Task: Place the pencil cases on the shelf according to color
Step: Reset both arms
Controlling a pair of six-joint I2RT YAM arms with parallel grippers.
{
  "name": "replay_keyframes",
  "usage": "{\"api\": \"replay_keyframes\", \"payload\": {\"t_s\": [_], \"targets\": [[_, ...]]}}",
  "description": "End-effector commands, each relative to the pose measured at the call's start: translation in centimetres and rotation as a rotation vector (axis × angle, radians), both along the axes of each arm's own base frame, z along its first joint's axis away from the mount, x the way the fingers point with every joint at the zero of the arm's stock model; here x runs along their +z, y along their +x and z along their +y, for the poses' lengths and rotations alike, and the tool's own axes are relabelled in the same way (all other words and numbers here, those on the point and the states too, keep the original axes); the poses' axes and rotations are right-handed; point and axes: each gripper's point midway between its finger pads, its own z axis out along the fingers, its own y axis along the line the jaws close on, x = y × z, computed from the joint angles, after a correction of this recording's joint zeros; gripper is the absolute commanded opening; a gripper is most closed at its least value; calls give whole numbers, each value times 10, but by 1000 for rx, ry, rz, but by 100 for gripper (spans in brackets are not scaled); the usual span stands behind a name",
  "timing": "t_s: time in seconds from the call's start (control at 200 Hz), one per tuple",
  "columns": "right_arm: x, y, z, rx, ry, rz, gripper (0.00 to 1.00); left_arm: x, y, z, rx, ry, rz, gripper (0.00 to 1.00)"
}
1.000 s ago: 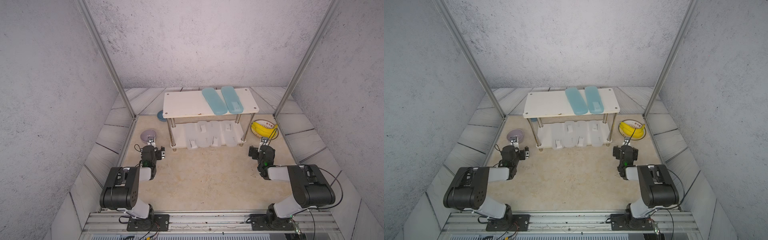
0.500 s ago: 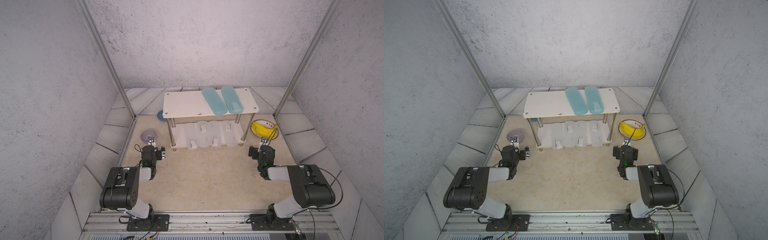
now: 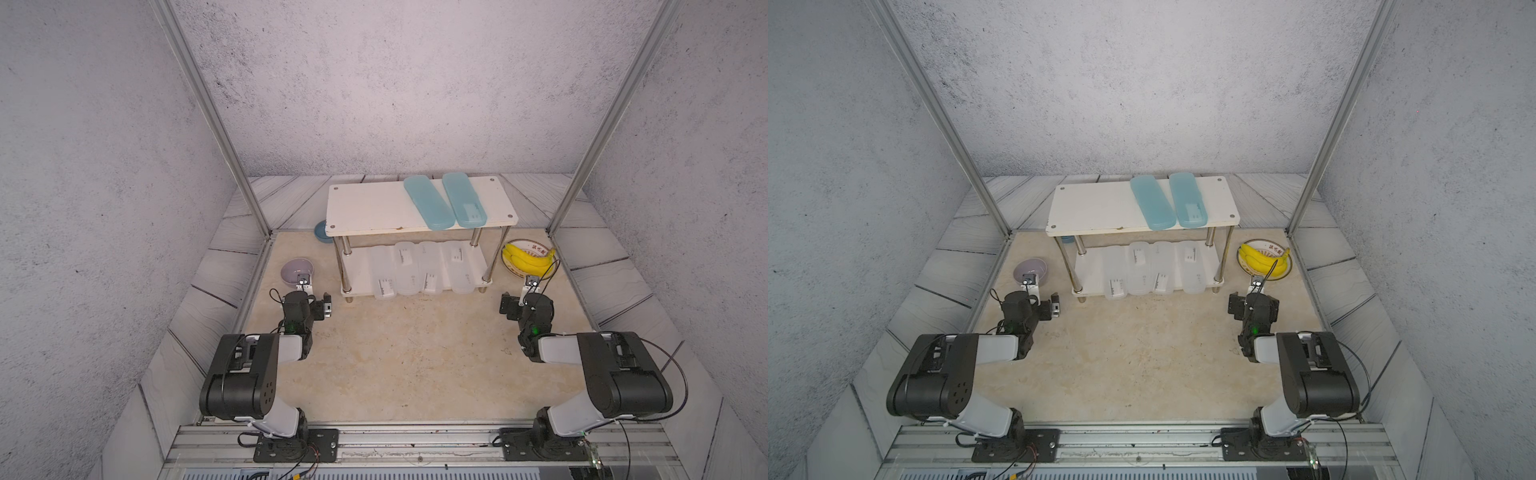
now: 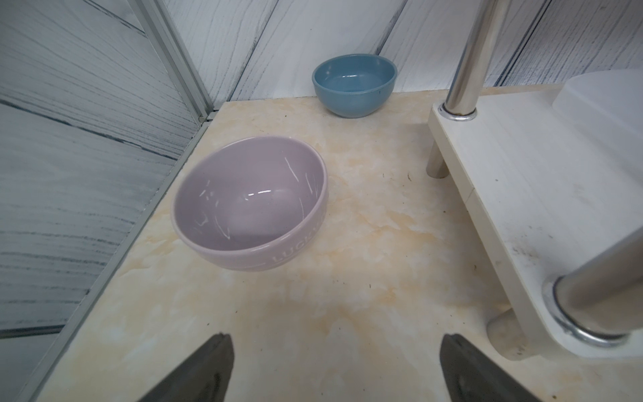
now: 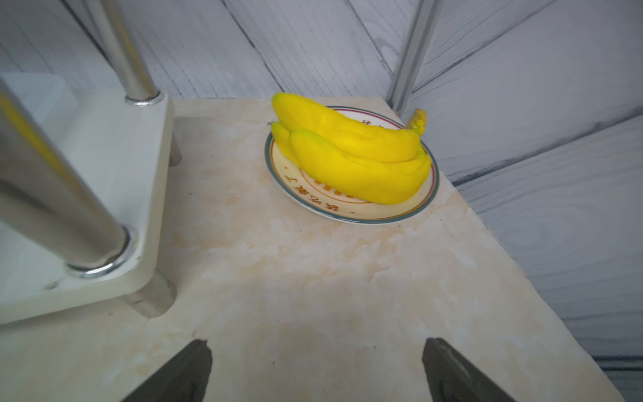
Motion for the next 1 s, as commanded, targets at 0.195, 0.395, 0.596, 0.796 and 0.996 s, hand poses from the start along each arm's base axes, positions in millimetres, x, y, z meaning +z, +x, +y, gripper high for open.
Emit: {"api": "replay_keyframes", "payload": {"t_s": [0.195,0.395,0.596,0.796,0.996], "targets": [[9,0,3,12,11,-41,100,8,3,6,29,2,-16,99],[6,6,12,72,9,-2,100,8,2,3,3,-4,-22,98],[6,8,11,62,12,8,100,9,2,2,4,-3,-25,99],[5,8,11,62,13,10,100,7,2,2,2,-4,-21,99],[5,8,11,62,13,10,100,8,2,2,1,-4,-21,98]]}}
